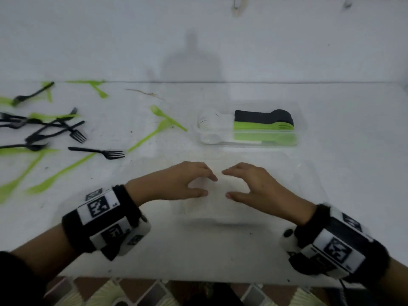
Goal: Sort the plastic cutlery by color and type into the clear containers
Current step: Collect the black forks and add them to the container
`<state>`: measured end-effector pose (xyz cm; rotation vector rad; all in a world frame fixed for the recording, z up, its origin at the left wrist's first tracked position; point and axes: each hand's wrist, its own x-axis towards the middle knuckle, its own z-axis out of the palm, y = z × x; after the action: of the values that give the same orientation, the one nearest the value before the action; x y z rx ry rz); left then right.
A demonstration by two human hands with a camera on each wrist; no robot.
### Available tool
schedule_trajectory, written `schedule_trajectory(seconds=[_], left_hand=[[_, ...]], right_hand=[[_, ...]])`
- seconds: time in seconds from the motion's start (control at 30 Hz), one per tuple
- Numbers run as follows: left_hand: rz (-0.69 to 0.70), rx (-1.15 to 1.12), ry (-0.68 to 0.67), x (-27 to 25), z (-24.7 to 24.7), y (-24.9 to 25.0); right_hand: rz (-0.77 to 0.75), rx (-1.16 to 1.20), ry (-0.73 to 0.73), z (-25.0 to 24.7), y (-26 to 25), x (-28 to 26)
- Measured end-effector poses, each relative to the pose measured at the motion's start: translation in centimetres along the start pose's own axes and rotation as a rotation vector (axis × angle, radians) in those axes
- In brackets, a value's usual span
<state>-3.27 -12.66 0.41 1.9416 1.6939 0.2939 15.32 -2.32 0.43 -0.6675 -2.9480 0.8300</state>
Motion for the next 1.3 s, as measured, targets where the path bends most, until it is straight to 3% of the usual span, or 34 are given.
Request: schedule_trajectory(seconds=[0.2, 0.5, 0.77, 1.1, 1.3], left_hand=[[-0.163, -0.306, 0.369, -5.4, -2.2, -0.4], [-0.42, -0.256, 0.623, -18.2, -4.3, -5.2], [-0.669, -0.3, 0.974, -31.6, -4.1, -13.8], [-0.892, -0.325, 1.19, -45.2, -3.5, -21.5], [-0.939, -0.319, 1.313, -51.4, -4.1, -26.5]], right_hand=[[-0.149, 0.173, 0.124, 0.4, -5.2, 2.6], [-0.285, 0.308, 0.064, 4.1, -17.3, 9.5], [-0.379, 0.287, 0.069, 12.2, -30.2, 17.3], [-0.464, 0.22, -0.06, 22.3, -44.5, 25.8], [-0.531, 0.24, -0.089, 26.4, -51.4, 30.7]])
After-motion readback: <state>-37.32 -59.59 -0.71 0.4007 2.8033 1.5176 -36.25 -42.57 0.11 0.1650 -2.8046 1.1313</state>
